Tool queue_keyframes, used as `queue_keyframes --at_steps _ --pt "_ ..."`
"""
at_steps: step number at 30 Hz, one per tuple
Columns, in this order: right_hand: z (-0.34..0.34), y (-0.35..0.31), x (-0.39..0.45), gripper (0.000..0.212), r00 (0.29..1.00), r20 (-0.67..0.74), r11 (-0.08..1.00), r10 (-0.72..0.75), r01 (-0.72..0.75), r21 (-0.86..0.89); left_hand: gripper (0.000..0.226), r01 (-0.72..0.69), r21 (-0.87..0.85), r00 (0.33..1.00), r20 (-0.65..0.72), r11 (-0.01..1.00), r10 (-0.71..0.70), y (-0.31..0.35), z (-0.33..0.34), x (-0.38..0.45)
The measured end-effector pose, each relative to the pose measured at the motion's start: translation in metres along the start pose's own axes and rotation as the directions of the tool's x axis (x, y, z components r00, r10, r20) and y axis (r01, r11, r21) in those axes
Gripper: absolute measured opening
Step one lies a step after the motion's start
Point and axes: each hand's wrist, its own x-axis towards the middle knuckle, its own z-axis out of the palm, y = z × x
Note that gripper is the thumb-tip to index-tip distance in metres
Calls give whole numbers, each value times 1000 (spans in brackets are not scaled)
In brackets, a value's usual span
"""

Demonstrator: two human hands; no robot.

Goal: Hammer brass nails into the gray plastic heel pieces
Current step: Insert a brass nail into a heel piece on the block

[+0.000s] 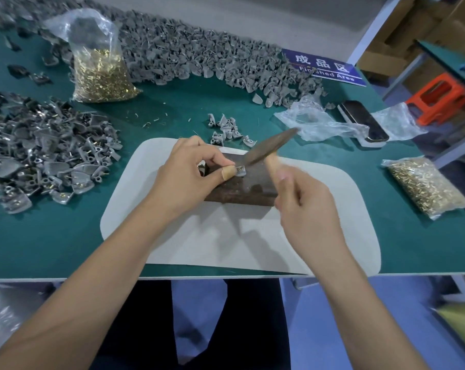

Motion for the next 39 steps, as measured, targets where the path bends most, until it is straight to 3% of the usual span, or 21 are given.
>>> queue_keyframes --at_steps 2,5,8,11,15,19,30,33,35,39 --pt "2 0 -1 37 999 41 1000 -22 23 -17 8 1 5 1000 -1 1000 -1 0 0 0" --pt "2 0 0 37 999 -46 1000 2 -1 27 7 4 6 1000 4 1000 -4 -2 0 1" --pt "2 2 1 38 999 50 1000 10 -10 -9 8 -7 13 1000 -1 1000 7 -3 0 0" --pt "-1 1 0 38 999 -53 999 -5 8 40 9 -7 21 1000 6 1000 7 -2 0 0" --pt "-5 2 2 37 994 108 1000 -24 26 -14 6 -18 10 1000 0 1000 18 -3 0 0" --pt "-11 4 7 38 998 -5 995 70 -70 69 5 -26 19 999 -25 999 26 -2 3 -3" --pt "0 16 6 34 994 6 986 112 -112 124 10 -35 91 999 -30 995 38 -6 7 -6" --pt "-2 19 9 24 984 -105 990 142 -138 43 10 -31 94 999 -28 995 34 -5 7 -6" --pt "-4 25 12 29 973 -173 976 153 -176 -128 10 -40 93 998 -35 995 43 -6 7 -6" --pt "-8 37 16 43 966 -139 887 219 -257 -384 9 -56 98 997 -52 994 61 -9 10 -6"
